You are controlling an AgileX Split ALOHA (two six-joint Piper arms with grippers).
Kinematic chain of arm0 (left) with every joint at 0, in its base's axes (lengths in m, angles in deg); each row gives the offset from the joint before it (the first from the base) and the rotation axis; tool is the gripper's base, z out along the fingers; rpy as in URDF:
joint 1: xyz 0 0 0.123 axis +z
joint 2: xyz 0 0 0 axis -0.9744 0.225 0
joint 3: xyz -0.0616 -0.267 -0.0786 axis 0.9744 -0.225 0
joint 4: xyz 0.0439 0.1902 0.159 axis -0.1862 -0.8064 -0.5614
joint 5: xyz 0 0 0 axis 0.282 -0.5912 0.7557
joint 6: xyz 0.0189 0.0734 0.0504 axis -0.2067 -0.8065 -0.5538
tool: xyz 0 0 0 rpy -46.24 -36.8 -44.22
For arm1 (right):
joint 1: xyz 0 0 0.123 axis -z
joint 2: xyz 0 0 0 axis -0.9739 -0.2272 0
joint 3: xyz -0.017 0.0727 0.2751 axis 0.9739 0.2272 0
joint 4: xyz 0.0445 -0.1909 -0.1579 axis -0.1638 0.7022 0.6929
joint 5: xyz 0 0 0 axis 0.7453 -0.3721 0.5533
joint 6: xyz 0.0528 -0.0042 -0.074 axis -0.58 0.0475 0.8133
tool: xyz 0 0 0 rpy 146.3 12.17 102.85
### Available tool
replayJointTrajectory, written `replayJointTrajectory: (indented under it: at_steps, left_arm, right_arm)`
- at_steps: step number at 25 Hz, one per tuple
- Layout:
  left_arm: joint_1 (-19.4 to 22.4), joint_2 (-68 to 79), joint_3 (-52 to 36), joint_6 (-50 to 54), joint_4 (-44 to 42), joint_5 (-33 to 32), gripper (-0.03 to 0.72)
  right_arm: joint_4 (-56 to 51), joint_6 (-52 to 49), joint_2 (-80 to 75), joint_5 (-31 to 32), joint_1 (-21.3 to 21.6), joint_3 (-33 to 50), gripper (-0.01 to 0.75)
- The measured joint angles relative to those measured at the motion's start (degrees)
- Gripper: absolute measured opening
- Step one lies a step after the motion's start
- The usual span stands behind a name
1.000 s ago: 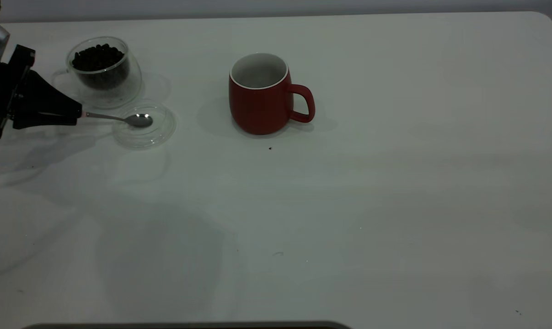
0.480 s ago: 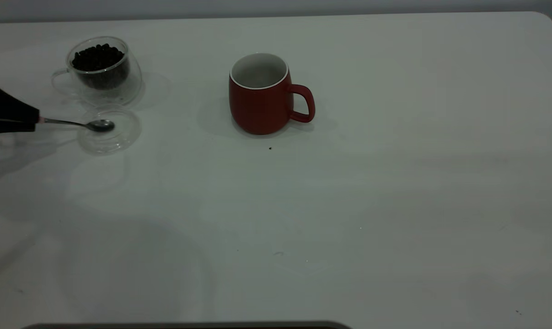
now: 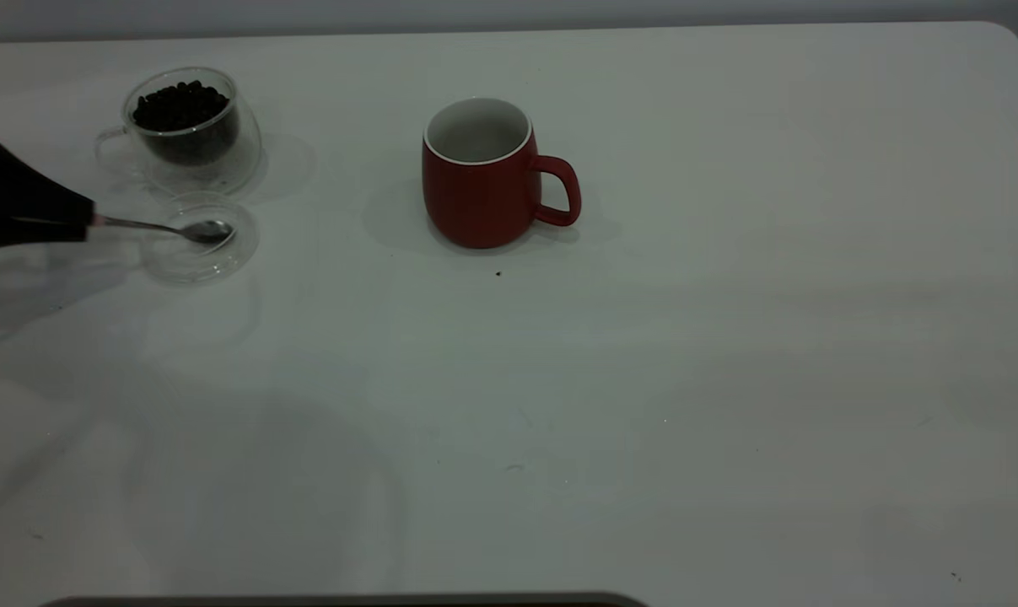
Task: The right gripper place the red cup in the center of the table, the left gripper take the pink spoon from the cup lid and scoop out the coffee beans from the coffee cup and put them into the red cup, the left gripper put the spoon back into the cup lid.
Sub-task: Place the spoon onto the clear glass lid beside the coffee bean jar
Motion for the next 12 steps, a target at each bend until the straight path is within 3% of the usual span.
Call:
replayJointTrajectory:
  at_steps: [12]
  left_arm:
    - [-1.81, 0.51, 0.1, -1.8, 0.22, 0.73, 0.113]
  right_arm:
    - [0.0, 0.0, 0.0, 0.0, 0.0, 0.0, 0.438]
